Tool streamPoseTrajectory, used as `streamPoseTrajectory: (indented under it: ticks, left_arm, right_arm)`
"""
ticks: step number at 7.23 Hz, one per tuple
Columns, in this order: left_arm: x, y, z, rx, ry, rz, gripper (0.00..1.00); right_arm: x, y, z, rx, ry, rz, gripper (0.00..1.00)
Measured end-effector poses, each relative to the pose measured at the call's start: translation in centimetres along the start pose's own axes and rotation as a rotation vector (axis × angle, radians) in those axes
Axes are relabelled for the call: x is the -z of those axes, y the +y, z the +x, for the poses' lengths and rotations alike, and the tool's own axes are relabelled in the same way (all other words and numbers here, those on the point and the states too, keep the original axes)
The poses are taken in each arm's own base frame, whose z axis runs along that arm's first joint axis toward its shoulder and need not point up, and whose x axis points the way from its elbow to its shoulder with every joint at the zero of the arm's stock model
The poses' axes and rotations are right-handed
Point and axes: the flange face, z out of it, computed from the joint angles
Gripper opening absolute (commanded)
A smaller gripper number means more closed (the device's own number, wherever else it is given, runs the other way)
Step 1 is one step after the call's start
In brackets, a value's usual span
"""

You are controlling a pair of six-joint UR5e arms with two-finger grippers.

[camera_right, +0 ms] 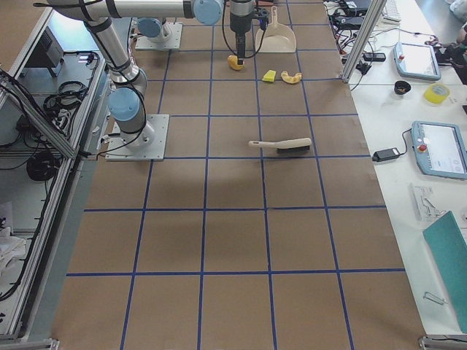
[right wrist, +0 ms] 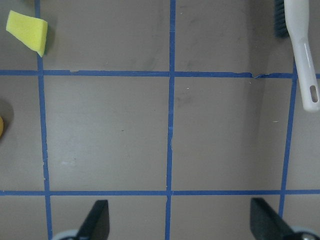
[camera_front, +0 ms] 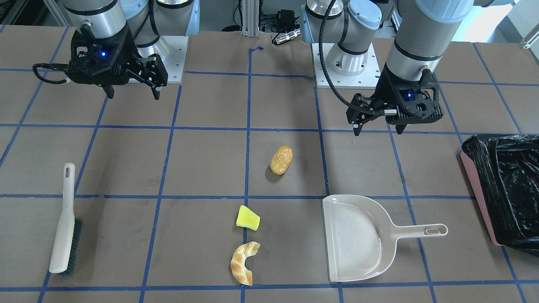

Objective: Sweep and dump trash into bin
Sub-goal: 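Lower the left gripper toward the white dustpan handle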

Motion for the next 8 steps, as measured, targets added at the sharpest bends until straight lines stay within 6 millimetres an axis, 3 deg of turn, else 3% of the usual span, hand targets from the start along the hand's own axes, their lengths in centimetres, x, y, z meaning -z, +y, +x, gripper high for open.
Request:
streamPoseTrajectory:
  ticks: [8]
  left_arm:
    - [-1.1, -0.6, -0.1, 0.064, 0.015, -0.022, 1.0]
  right_arm:
    - [0.6, 0.5, 0.0, -0.002, -0.005, 0.011, 1.0]
